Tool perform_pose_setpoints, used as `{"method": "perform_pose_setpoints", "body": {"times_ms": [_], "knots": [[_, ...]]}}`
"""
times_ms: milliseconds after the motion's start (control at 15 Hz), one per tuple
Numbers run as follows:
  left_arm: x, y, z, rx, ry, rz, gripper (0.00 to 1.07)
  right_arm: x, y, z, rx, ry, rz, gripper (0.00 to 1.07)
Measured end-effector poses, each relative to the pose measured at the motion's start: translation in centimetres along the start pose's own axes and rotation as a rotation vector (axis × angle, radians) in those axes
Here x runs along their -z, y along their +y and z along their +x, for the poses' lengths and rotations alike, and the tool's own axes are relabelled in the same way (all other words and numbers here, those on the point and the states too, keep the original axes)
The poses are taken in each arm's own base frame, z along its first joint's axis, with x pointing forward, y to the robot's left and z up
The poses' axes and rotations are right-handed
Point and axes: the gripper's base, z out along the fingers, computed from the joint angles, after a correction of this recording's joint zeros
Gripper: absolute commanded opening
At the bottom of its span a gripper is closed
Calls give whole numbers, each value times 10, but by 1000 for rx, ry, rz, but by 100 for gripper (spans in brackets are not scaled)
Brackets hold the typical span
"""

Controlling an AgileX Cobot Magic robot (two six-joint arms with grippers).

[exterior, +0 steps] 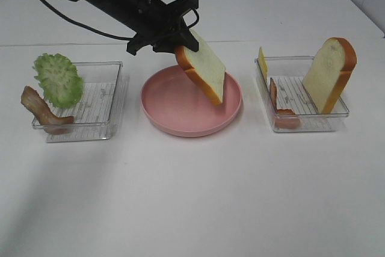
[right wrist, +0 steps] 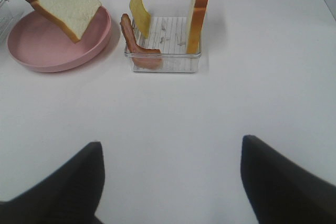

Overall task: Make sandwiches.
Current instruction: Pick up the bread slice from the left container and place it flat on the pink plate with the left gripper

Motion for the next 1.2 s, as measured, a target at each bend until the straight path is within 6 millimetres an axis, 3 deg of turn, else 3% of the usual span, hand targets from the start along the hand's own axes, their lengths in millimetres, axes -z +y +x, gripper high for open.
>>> {"method": "perform_pose_setpoints", "body": {"times_ms": [267,733,867,1067,1200], "knots": [[-24,21,8,61,41,5,0,0,0,0,0,0,0,70],[-33,30,10,133,52,26,4,0,0,0,0,0,0,70],[-33,31,10,149,53,26,19,0,0,0,0,0,0,70],[-37,34,13,157,69,22,66,0,0,0,0,0,0,70],[-39,38,15,141,89,0,76,0,0,0,0,0,0,70]]}}
